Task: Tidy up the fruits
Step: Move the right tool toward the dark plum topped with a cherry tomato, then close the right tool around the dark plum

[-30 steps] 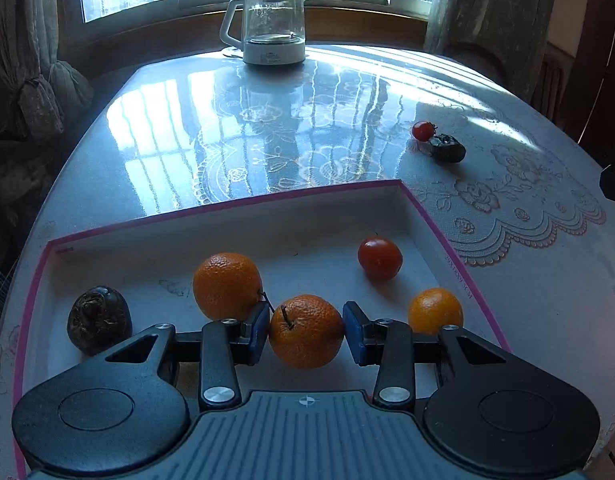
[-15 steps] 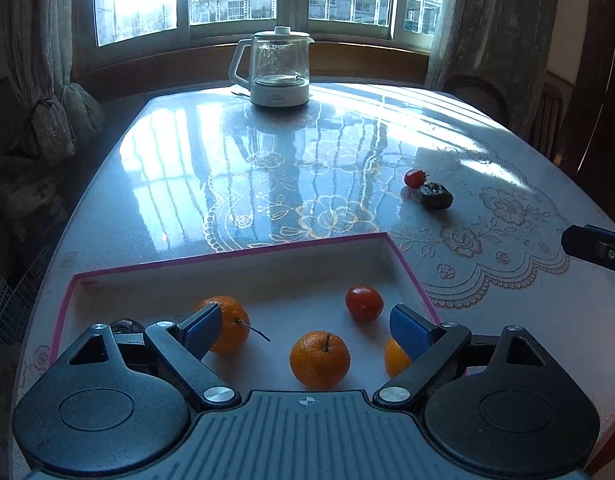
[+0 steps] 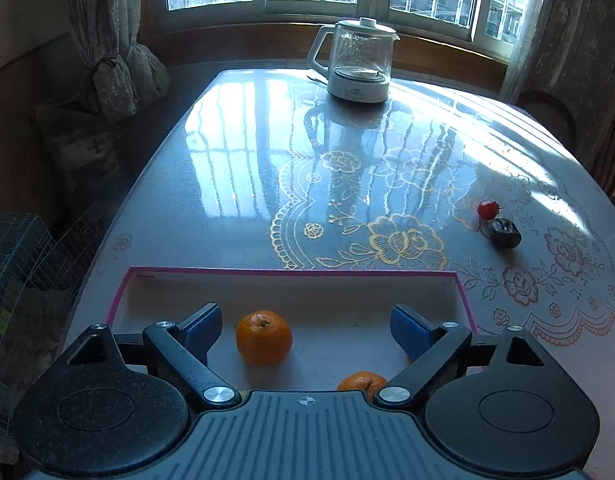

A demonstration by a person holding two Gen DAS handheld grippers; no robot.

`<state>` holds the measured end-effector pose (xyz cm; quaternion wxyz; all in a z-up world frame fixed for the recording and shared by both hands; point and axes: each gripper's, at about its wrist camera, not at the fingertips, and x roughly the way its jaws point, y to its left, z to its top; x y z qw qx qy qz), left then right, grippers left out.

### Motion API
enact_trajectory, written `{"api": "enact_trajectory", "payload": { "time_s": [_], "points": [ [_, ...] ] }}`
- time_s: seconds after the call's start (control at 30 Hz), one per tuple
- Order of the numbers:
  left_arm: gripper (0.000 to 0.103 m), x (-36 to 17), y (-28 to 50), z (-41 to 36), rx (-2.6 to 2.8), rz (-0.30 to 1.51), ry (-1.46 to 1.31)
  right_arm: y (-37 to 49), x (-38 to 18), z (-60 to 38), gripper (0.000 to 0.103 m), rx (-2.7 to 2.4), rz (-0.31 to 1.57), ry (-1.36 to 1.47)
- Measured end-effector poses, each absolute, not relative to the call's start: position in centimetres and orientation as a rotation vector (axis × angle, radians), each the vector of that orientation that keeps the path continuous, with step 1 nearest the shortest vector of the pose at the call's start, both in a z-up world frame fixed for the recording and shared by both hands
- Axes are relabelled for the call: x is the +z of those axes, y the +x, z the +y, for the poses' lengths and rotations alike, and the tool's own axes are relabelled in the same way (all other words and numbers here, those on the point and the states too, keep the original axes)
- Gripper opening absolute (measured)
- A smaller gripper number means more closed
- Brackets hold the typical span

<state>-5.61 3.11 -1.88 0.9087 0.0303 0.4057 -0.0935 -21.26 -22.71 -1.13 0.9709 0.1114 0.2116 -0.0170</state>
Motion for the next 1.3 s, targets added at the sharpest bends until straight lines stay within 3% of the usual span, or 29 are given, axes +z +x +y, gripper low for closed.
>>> {"api": "enact_trajectory", "payload": {
  "time_s": [0.57, 0.7, 0.83, 1.3],
  "points": [
    [0.091, -1.2, -5.2, 4.8, -0.156, 0.831, 0.022, -20.0, -0.6, -22.1, 0.088, -0.044, 0.43, 0.172],
    [0.091, -1.0, -5.2, 5.3, -0.148, 0.824, 0.015, -19.5, -0.6, -22.2, 0.091, -0.048, 0.427, 0.162],
    [0.091, -0.9, -5.0, 6.1, -0.126, 0.825, -0.012, -18.7, -0.6, -22.3, 0.102, -0.066, 0.425, 0.135],
    [0.096, -1.0, -4.2, 8.0, -0.051, 0.832, -0.05, -14.8, -1.6, -23.5, 0.103, -0.08, 0.437, 0.092]
  ]
}}
